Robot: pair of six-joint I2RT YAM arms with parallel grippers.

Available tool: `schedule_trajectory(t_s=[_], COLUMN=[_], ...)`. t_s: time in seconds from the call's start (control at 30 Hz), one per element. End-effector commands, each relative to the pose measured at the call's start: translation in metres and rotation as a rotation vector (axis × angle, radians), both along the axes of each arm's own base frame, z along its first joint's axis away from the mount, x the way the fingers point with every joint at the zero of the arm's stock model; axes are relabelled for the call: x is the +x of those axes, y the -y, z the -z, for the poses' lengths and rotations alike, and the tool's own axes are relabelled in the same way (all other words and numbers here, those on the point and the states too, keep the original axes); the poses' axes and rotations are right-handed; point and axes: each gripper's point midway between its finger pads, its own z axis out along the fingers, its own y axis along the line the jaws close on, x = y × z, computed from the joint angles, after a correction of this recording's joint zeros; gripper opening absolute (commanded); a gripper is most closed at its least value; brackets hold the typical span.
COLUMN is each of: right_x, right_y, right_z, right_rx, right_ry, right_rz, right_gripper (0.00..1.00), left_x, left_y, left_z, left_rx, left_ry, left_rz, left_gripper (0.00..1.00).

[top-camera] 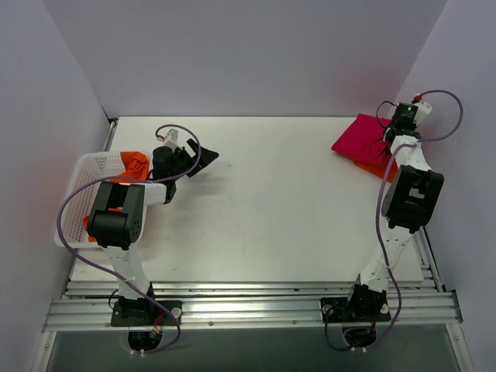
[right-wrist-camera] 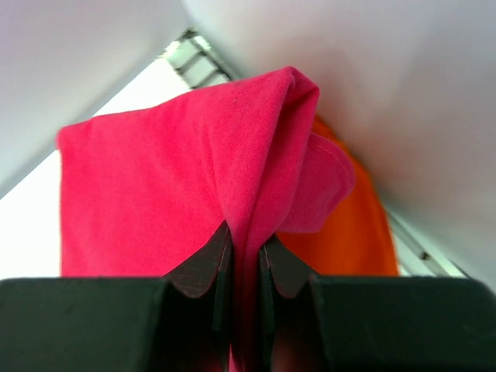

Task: Fold and stack the t-shirts
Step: Put the neatly folded tshirt into the corner of the board with the right arm

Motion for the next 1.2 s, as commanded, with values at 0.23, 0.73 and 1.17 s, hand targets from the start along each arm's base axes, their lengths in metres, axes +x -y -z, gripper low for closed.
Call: schedule_trajectory(t_s=[0.23, 0.73, 1.17], right_x=[-0.037, -0.055, -0.117], right_y=[0.050, 0.017, -0.264], right_z=[0.034, -0.024, -0.079], right_rx=[-0.004, 0.042, -0.004], right_ry=[-0.115, -0.012, 0.122], right_rz=[0.265, 0.283, -0.192], right_gripper=[0.92, 1.00, 1.00], left_x=[0.004, 0.001, -0.033], left_y=[0.006, -0.001, -0.025], left_z=[-0.009, -0.022, -0.108], left_rx=[-0.004, 0.013, 0.207], left_ry=[0.056, 0.078, 0.184], left_rz=[0.029, 0.005, -0.137], left_gripper=[0.99, 1.00, 0.98])
